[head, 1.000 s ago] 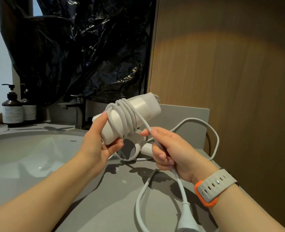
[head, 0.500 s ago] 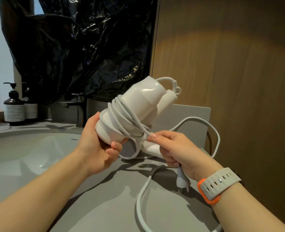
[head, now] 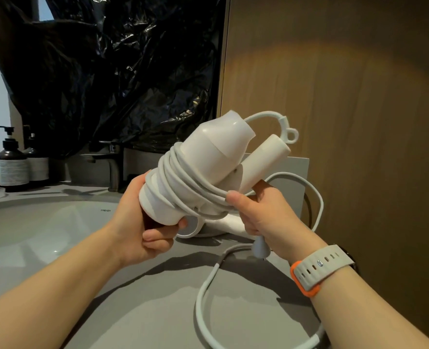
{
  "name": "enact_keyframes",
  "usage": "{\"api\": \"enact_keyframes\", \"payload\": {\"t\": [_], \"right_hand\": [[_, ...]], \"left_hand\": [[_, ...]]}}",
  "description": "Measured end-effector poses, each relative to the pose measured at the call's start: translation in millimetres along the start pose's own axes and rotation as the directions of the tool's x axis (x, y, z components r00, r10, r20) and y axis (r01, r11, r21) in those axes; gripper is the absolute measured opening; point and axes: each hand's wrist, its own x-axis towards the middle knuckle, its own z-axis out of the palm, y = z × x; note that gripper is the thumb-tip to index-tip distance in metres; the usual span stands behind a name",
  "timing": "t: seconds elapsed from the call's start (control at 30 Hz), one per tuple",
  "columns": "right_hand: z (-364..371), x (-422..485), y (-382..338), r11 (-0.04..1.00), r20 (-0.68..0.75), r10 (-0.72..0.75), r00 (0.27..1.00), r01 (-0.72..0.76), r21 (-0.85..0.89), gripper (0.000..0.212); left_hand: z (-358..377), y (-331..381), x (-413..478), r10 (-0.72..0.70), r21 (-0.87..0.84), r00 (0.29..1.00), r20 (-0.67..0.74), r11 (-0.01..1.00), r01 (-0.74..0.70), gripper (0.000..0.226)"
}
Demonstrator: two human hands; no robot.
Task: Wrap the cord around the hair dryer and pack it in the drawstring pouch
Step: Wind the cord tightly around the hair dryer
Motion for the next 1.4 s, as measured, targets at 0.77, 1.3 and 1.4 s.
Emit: {"api": "enact_keyframes", "payload": {"t": [0.77, 1.3, 1.4], "right_hand": [[6, 2, 8, 0.934, -0.049, 0.264, 0.963, -0.243, 0.263, 0.034], [4, -6, -7, 0.940, 0.031, 0.091, 0.995, -0.096, 0.326, 0.044], [4, -6, -7, 0.947, 0.027, 0.079, 0.996, -0.084, 0.310, 0.045]], "left_hand": [[5, -20, 6, 0.800, 0.884, 0.595, 0.079, 0.220, -0.413, 0.095], [0, -10, 6, 0.618, 0.655, 0.780, -0.100, 0.631, -0.416, 0.068], [-2, -8, 6, 0.562, 0.627, 0.824, -0.072, 0.668, -0.401, 0.068]]}}
